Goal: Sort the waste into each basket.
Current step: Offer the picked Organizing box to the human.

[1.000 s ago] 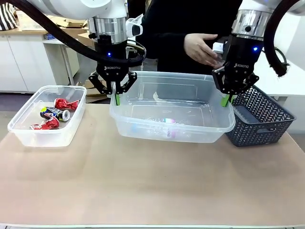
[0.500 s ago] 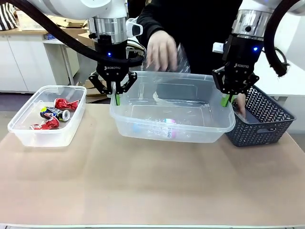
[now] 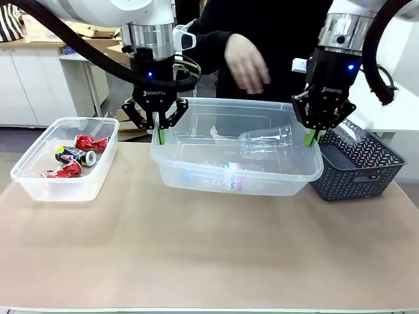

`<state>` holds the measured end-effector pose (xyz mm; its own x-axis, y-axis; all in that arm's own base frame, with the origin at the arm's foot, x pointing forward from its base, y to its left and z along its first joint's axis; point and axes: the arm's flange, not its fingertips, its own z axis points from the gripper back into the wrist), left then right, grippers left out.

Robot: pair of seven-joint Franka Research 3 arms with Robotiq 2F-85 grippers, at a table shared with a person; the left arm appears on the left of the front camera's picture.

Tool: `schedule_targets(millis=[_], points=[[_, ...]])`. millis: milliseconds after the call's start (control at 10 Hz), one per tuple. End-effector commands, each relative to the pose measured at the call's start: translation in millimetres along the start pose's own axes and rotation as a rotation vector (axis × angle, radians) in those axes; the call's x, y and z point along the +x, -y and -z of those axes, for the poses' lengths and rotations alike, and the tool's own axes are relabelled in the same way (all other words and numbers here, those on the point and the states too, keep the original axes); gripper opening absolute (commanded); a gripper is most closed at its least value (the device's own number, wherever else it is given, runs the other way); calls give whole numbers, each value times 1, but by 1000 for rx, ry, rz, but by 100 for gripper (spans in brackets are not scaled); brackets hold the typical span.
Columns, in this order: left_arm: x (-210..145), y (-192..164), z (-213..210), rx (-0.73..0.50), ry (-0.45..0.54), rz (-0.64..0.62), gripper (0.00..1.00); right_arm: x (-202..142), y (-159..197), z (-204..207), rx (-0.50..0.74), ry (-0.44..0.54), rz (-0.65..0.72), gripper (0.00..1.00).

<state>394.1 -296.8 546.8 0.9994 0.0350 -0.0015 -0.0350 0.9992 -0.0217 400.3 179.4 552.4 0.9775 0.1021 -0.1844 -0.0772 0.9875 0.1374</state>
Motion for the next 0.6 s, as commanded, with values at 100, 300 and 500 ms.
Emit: schedule_targets(millis=[100,300,500], points=[[0,-1,-1,-4,14,-22,5,-2,-4,-3,-6,-10,-37,8],[0,-1,-1,-4,14,-22,5,-2,-4,-3,-6,-10,-37,8],[0,-1,-1,-4,14,-22,5,-2,-4,-3,-6,-10,-37,8]])
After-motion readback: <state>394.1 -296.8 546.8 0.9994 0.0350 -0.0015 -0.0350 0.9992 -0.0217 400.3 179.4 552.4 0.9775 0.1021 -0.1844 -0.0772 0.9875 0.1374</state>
